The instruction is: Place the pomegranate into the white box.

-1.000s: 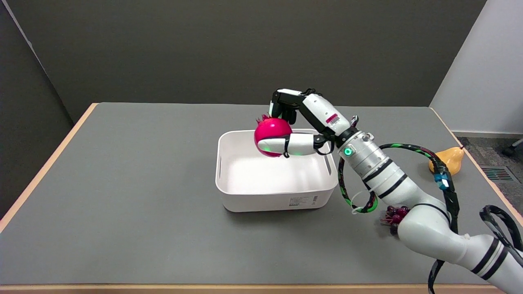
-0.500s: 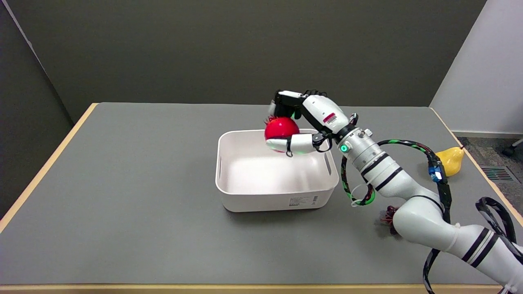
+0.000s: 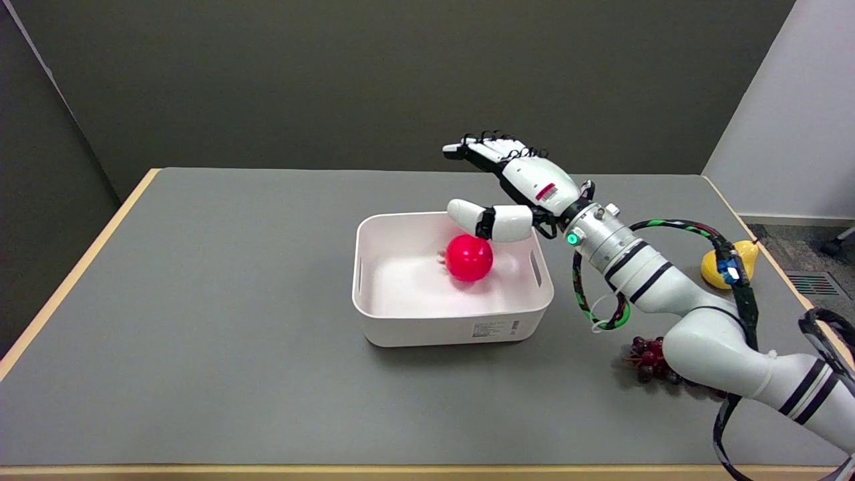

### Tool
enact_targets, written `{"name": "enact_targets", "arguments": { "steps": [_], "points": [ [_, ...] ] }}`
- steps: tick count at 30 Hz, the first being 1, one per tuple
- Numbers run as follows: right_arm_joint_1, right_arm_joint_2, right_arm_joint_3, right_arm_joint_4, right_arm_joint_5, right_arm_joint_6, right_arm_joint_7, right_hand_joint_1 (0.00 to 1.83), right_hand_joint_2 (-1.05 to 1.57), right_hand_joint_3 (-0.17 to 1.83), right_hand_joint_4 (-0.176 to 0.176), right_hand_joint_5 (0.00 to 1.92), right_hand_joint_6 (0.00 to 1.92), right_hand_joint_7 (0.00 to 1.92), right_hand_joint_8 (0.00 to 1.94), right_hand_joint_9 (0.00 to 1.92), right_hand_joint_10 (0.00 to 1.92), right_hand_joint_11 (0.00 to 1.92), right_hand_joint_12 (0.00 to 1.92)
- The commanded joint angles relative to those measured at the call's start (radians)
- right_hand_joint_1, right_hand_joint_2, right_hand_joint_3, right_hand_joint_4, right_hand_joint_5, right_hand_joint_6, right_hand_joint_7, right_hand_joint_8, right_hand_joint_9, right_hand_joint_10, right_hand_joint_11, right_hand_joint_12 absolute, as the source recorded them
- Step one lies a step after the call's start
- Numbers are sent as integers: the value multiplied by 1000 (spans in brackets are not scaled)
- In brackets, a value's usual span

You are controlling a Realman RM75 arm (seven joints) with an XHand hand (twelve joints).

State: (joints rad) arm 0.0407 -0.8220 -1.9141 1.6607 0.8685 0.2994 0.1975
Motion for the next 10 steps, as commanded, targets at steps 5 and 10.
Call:
{"name": "enact_targets", "arguments": {
  "steps": [5, 10],
  "points": [
    [-66, 73, 47, 121, 53, 319, -67, 88, 530, 956, 111, 160, 463, 120, 307, 28, 501, -1, 1033],
    [-89, 69, 80, 152, 48, 345, -60, 92, 539, 962, 111, 168, 471, 132, 307, 30, 503, -1, 1013]
  ]
}}
